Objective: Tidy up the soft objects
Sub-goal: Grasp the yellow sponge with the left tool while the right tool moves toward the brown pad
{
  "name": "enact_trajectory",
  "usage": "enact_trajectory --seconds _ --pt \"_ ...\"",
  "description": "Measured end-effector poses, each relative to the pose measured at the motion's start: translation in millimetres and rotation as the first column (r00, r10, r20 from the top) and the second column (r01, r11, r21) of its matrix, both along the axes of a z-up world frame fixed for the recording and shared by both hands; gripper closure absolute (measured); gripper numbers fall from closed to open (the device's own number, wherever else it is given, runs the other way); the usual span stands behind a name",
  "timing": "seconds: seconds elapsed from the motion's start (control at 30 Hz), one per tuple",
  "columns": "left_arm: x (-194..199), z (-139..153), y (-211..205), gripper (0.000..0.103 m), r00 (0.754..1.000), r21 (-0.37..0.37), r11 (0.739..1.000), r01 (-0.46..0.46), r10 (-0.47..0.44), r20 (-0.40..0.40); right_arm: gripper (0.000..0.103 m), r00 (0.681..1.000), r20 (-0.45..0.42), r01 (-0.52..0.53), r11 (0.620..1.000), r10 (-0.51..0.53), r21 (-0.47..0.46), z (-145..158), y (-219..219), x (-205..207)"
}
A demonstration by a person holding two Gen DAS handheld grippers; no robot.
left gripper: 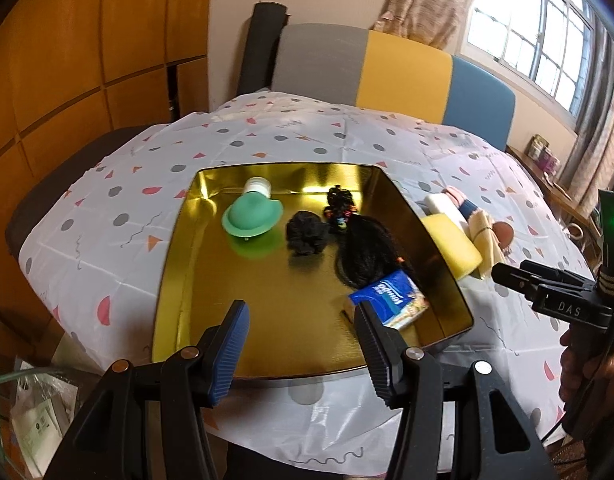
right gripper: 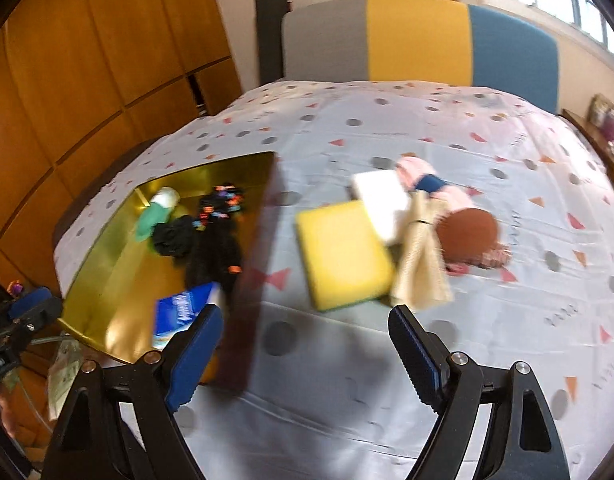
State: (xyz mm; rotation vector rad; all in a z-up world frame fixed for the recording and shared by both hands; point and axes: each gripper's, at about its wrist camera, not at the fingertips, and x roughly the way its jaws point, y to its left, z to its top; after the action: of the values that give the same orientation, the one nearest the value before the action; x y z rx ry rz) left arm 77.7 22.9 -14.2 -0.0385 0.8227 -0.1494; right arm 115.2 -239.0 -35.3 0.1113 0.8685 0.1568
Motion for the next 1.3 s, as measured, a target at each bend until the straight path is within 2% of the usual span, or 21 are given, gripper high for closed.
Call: enact_trajectory --seconds 0.23,0.53,0.6,0.73,0.8,0.87,0.97,1.03,1.07,1.13,1.3 --pt "8 4 -30 0.048 0.997 0.024 0.997 0.071 -0.071 -0.011 0.017 0.996 -0.007 0.083 0.995 -0.083 -0.055 -3 -54 -11" --pt "29 17 -84 0.048 0.980 0.002 0.980 0.199 -0.199 -0.028 0.016 0.976 -0.031 0.208 0.969 -0.214 -0.132 -15 -131 -23" --pt "36 19 -103 0.048 0.969 0.015 0.969 0.245 -0.244 -0.035 0.016 0.969 -0.032 0.239 0.963 -0.244 -0.126 -20 -145 -27" --pt "56 18 -136 0.048 0.946 -0.062 0.952 0.300 -0.305 -0.107 0.016 0.955 -0.032 0.292 0.953 -0.295 -0.081 -29 -165 -34" --pt "69 16 -158 0.048 0.939 -0.062 0.949 0.310 -0.316 -0.134 0.016 0.950 -0.038 0.309 0.950 -0.311 -0.053 -31 -173 -34" --pt "84 11 -173 0.048 0.933 -0.096 0.947 0.305 -0.318 -0.171 0.016 0.947 -0.035 0.318 0.947 -0.320 -0.034 -30 -175 -33" --pt "115 -8 -194 0.048 0.914 -0.144 0.957 0.253 -0.285 -0.289 0.015 0.942 -0.018 0.335 0.942 -0.334 0.017 -22 -179 -34" --pt "136 -23 -199 0.046 0.895 -0.198 0.964 0.178 -0.242 -0.375 0.014 0.943 -0.016 0.334 0.942 -0.334 0.042 -19 -180 -34" --pt "147 -31 -201 0.042 0.883 -0.223 0.966 0.129 -0.214 -0.417 0.014 0.943 -0.011 0.334 0.942 -0.334 0.041 -17 -180 -34" --pt "159 -39 -202 0.037 0.872 -0.250 0.966 0.070 -0.181 -0.455 0.014 0.943 -0.003 0.332 0.942 -0.333 0.045 -13 -179 -34" --pt "181 -51 -217 0.026 0.857 -0.213 0.977 0.022 -0.128 -0.499 0.013 0.941 0.025 0.335 0.938 -0.338 0.086 -1 -182 -38"
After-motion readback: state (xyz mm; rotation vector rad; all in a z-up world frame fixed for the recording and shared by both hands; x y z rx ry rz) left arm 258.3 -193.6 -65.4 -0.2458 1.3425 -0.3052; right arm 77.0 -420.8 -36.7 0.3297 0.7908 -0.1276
